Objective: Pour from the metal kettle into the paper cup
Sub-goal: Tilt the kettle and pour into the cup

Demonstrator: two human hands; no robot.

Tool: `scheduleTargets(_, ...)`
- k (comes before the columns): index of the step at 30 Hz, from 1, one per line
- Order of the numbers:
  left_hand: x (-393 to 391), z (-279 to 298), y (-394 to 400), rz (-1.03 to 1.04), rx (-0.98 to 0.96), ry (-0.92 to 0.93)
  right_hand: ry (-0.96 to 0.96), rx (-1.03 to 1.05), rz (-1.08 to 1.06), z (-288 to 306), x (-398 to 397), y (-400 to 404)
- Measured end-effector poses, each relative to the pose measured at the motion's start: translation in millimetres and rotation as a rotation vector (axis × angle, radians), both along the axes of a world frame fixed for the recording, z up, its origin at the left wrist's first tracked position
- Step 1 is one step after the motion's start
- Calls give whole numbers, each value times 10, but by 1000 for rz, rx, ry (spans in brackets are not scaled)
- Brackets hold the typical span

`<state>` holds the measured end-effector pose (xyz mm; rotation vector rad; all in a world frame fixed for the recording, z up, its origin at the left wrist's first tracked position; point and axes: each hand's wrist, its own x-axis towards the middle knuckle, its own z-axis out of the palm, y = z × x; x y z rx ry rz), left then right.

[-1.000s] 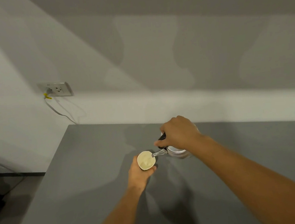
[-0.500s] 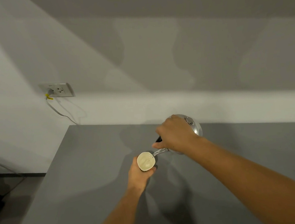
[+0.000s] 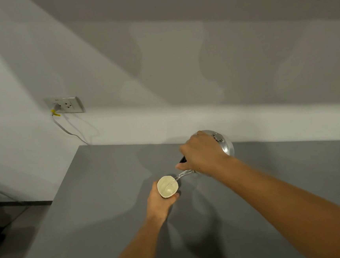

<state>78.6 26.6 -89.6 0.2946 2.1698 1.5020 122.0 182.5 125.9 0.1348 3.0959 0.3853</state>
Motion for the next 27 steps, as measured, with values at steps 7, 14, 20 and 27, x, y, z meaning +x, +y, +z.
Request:
scheduleTargets(7, 8, 1, -1, -4, -12, 8, -9, 7, 2, 8, 5, 21)
scheduleTargets(14, 10, 4, 4, 4, -3, -1, -17, 4, -7, 33, 7, 8)
scheduleTargets(20, 13, 21, 0, 2, -6, 1, -13, 15, -15, 42, 11, 7)
scheduleTargets(27, 17, 48, -3, -4, -3, -12, 11, 12, -19, 43, 11, 20)
